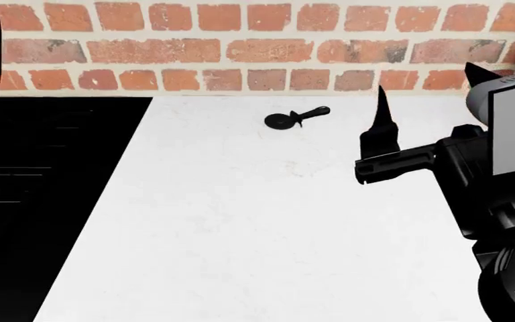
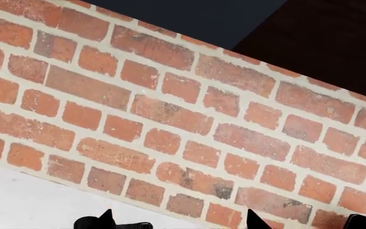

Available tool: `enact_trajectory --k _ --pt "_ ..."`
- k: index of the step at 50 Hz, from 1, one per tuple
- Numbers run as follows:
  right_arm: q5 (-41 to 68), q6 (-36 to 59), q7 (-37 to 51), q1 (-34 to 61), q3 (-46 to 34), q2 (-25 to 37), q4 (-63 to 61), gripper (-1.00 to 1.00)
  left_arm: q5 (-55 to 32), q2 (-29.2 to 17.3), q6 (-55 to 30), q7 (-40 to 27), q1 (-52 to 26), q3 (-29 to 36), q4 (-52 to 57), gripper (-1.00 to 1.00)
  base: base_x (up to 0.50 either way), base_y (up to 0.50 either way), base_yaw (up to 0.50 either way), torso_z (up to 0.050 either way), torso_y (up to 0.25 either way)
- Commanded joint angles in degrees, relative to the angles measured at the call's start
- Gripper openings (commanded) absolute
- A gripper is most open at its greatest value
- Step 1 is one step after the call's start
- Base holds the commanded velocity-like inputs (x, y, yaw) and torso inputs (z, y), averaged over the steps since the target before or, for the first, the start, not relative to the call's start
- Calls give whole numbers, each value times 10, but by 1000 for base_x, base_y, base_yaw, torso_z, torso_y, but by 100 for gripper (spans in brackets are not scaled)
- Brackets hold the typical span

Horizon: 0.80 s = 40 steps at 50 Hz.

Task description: A wet mug is on the counter and needs to be dried. Pick it up and place it upside down in the open cabinet.

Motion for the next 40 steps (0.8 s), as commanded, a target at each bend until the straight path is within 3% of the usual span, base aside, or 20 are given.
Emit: enact_trajectory --k 1,3,4,20,30,40 --pt "13 -5 11 -11 6 11 -9 100 27 4 -29 10 48 -34 -60 -100 0 0 4 0 0" --pt "15 -4 14 -9 5 11 -9 100 30 5 -32 12 48 -39 -60 -100 0 0 1 0 0" --pt "17 -4 15 -8 5 11 -8 100 31 5 -33 12 47 -41 -60 100 0 0 4 0 0" --pt "35 -8 31 -3 2 13 -10 100 34 6 -38 18 40 -38 -60 100 0 0 0 0 0" --pt "25 -19 20 -13 0 18 -14 100 5 7 65 25 18 -24 -60 100 0 0 0 0 0" --pt "31 -25 25 -15 -1 20 -19 100 6 7 110 28 3 -31 -59 100 0 0 0 0 0"
